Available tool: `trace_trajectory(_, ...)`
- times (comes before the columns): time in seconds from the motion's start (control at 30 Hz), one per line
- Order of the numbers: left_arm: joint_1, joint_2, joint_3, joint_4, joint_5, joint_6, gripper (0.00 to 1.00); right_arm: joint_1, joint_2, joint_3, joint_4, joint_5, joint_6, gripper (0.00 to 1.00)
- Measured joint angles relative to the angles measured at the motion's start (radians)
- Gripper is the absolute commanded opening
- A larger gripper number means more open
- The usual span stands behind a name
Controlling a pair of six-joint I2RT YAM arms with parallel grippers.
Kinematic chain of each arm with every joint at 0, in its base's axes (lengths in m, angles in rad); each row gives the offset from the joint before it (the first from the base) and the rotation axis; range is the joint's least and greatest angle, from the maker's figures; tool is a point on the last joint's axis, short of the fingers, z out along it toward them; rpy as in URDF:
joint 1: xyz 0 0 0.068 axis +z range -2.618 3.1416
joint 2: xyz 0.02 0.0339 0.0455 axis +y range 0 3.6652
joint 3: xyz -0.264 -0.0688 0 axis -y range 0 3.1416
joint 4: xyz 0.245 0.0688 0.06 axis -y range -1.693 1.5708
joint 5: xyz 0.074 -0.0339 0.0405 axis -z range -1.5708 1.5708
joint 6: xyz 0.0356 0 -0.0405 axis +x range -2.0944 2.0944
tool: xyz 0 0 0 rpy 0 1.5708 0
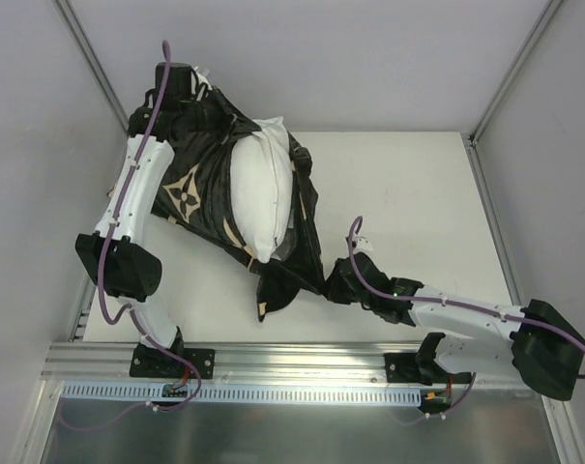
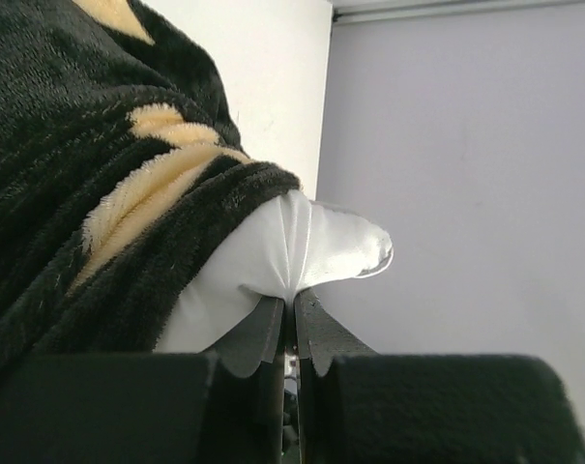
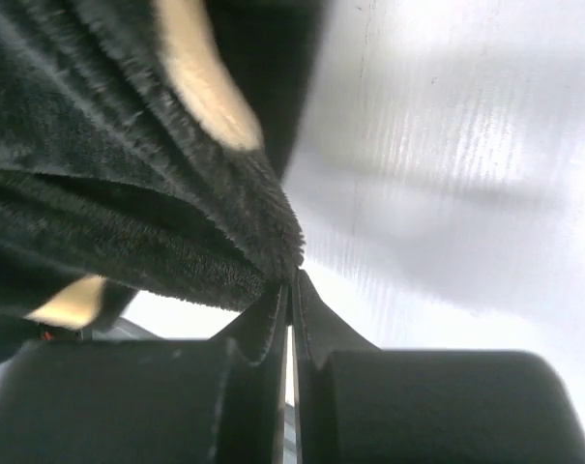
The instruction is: Remove the pillowcase from the pillow
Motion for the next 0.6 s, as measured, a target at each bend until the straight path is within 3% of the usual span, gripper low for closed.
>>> trace_trajectory(0.4,0.087,-0.064,-0.006,0.012,0.055,-0.057,0.00,-0.005,0.320,0.231,-0.009,0.003,-0.039,0.01)
trace_trajectory(0.6,0.050,-0.169,-0.197,0.121,0.043,-0.066,0.00,-0.093,0.434,0.371,-0.099,-0.072,-0.163,0.03)
